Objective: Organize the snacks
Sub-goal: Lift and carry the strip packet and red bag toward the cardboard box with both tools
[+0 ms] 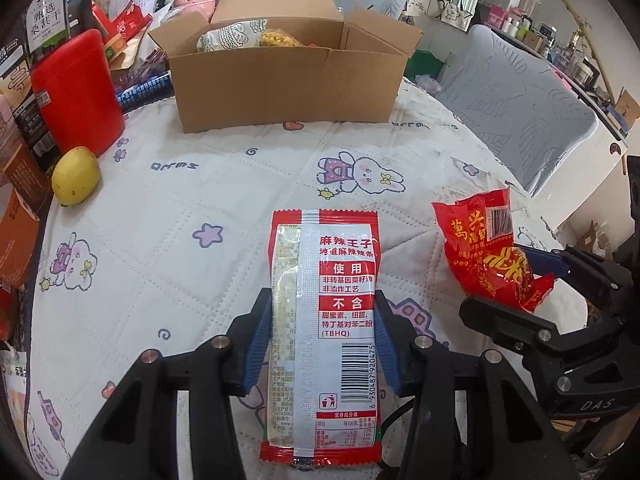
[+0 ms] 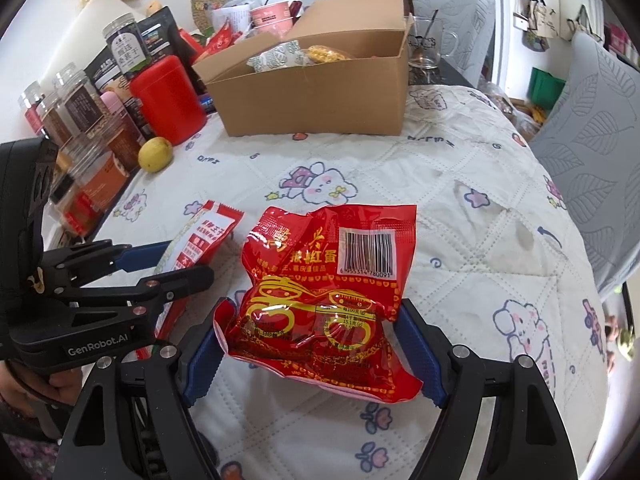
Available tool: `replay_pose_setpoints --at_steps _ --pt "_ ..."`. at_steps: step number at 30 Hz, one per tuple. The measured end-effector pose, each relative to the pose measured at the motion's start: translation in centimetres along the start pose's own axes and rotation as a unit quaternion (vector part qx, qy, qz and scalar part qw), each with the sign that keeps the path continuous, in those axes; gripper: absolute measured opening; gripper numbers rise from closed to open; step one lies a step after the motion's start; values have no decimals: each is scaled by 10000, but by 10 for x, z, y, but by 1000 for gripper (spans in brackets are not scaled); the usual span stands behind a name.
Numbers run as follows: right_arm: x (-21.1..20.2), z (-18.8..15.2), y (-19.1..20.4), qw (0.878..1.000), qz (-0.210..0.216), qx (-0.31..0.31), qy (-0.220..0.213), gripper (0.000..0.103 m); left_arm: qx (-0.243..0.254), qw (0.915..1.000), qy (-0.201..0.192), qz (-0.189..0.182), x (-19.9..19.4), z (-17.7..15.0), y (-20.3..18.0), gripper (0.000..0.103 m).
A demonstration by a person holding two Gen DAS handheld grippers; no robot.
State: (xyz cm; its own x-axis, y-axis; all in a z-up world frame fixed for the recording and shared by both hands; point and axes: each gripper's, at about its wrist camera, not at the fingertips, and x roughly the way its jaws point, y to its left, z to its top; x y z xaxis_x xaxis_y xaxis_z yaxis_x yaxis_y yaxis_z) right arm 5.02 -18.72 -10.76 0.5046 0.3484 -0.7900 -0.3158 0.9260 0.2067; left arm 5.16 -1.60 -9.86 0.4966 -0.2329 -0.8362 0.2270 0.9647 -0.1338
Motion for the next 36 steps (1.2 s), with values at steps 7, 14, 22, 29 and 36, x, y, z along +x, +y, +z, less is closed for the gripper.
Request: replay_pose_setpoints --at_steps 7,14,22,29,36 --pt "-7 -7 14 9999 61 -110 -67 80 -8 9997 -245 -23 -20 -5 -4 47" --pt "-19 -17 31 9994 193 -211 -198 80 -49 9986 -521 -54 -44 -10 -4 47" --pt "-43 -12 48 9973 311 -342 -571 80 62 9948 -1014 -69 -79 -5 -7 47" --pt "-67 6 61 9933 339 -555 -957 80 127 9890 -1477 2 -106 14 -7 47" --pt "-87 32 65 9881 322 -714 -1327 80 117 9825 -1856 9 -124 43 -3 47"
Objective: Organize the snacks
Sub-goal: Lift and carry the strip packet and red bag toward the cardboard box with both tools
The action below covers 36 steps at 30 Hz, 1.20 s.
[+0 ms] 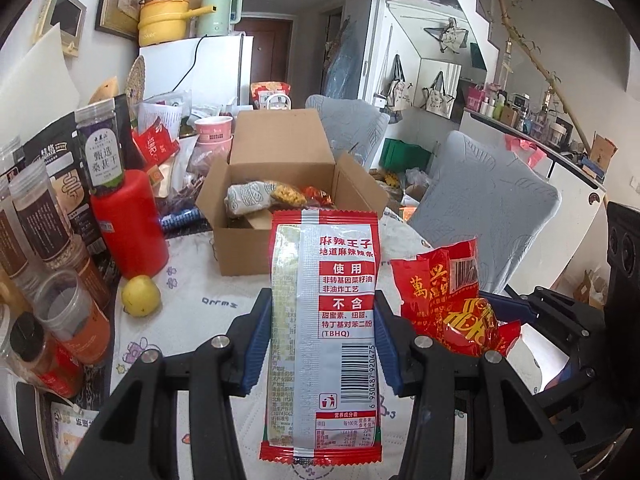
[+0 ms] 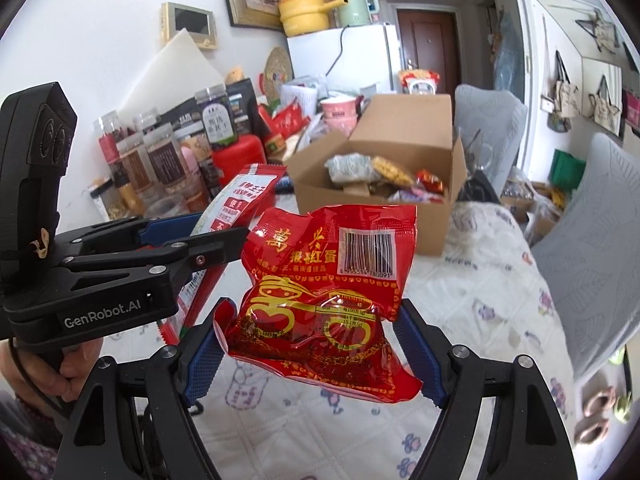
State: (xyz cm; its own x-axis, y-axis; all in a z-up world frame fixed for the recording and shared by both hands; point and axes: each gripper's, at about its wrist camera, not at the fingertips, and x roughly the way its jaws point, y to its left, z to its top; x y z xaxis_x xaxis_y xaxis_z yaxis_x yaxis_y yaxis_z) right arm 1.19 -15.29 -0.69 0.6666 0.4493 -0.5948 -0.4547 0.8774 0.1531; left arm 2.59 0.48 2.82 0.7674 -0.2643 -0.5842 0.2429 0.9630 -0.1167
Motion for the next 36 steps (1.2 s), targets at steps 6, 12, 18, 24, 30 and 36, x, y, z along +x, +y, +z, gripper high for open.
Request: replay_pose_setpoints --at_steps 6,12,18,24,30,36 --pt "-3 30 -3 9994 -15 -184 -291 80 70 9996 -254 54 3 31 3 47" --pt "4 58 -11 9984 28 -249 -508 80 98 9990 -441 51 14 62 8 47" --pt "15 87 -23 9975 2 -273 -652 80 124 9983 -563 36 31 92 13 47" --pt "28 114 -38 9964 -63 -298 -789 80 137 9978 -646 -6 55 119 21 47" --pt "51 137 -56 9960 -178 -275 -827 80 132 9978 -649 -35 86 143 30 47" --pt "76 160 -77 9954 -291 -231 -880 80 173 9974 -700 -11 119 167 36 47"
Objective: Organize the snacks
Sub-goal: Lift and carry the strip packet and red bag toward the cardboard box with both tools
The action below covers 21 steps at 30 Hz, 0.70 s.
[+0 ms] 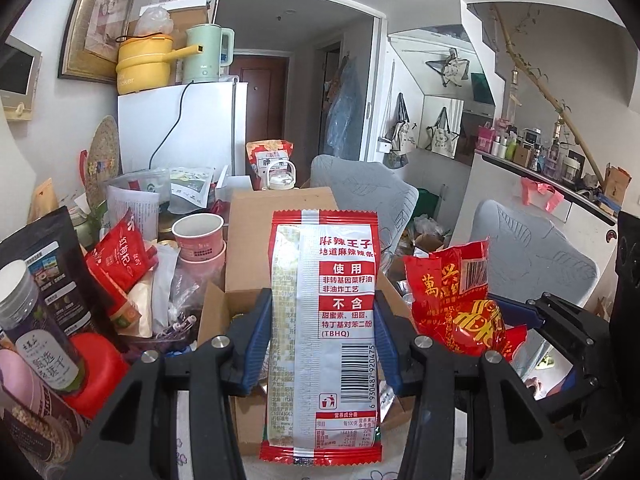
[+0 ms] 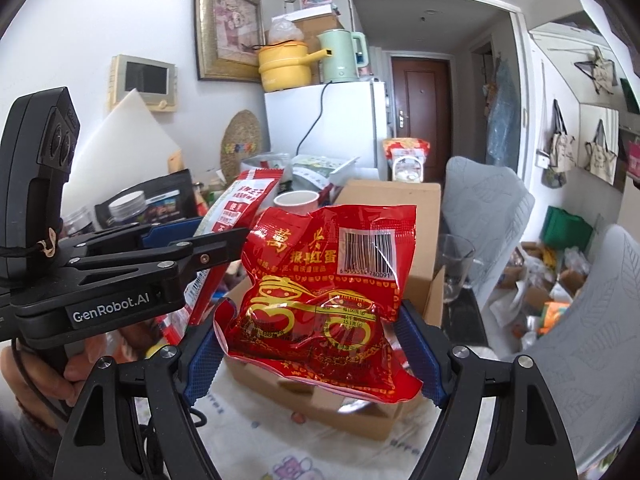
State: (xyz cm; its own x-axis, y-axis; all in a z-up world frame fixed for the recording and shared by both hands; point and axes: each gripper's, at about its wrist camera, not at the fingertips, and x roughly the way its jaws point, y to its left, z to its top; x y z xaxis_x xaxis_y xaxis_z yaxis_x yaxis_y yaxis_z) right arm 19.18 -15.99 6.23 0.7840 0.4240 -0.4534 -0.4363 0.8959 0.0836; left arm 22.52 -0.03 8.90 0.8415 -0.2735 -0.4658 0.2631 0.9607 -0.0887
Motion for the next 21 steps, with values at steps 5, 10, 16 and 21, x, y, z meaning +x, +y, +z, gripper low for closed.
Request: replay_pose_setpoints --at_steps 5,10,16,21 --pt "25 13 -19 10000 -82 20 -50 80 -21 10000 32 13 32 9 5 47" --pt "50 23 -33 9999 -162 37 -8 80 -47 9998 158 112 64 14 11 47" --pt "81 27 -53 9995 -165 199 180 80 50 9986 451 288 99 15 14 47" --pt "106 27 -65 9984 -218 288 436 80 6 9960 827 330 132 14 22 47"
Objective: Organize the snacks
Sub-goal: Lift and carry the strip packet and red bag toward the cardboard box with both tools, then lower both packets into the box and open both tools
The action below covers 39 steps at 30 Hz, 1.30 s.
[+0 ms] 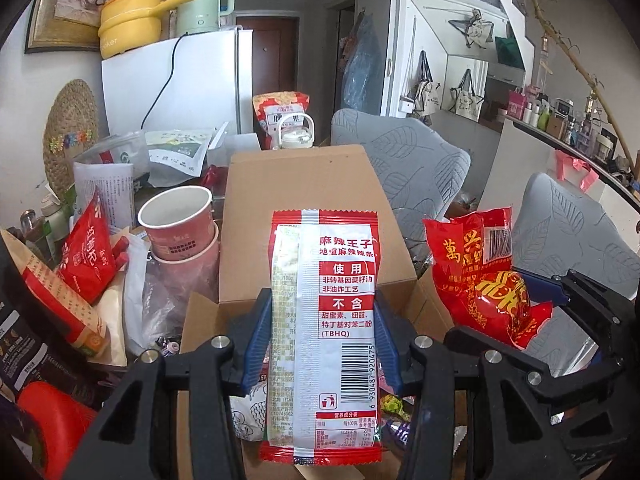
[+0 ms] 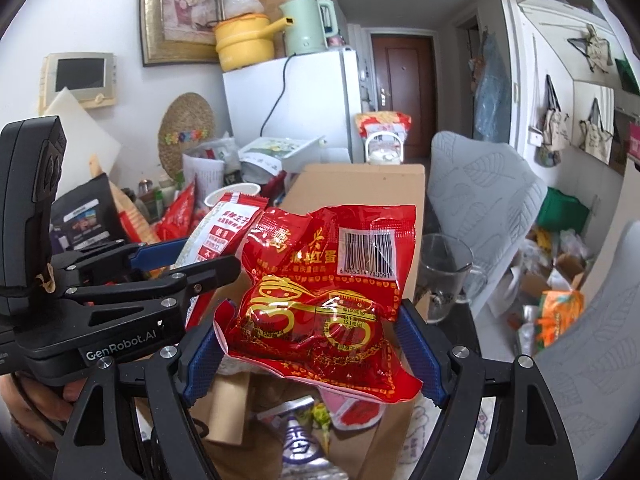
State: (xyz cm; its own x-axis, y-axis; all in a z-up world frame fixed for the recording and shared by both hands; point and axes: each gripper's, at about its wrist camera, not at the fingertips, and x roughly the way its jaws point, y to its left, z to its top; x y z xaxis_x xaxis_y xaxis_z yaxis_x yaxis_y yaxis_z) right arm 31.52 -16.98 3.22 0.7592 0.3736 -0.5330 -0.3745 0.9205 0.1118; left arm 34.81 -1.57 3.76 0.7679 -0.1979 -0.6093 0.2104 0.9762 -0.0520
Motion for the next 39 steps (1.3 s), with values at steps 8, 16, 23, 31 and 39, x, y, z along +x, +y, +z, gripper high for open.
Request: replay_pose_setpoints --at_steps 8,16,23,31,39 --pt "41 -1 -11 9985 -146 -24 526 80 250 9980 366 450 38 1 0 47" --pt "69 -3 -20 9948 -4 57 1018 80 414 9933 944 517 71 -4 1 47" --pt "95 -6 -24 9857 -57 27 1685 81 445 9867 1453 574 92 -13 2 47" --pt "115 -12 -22 9741 -149 -178 2249 81 369 9786 1927 624 113 -22 6 47" --pt "127 -16 -24 9691 -271 -238 2440 82 310 9754 2089 630 122 -25 9 50"
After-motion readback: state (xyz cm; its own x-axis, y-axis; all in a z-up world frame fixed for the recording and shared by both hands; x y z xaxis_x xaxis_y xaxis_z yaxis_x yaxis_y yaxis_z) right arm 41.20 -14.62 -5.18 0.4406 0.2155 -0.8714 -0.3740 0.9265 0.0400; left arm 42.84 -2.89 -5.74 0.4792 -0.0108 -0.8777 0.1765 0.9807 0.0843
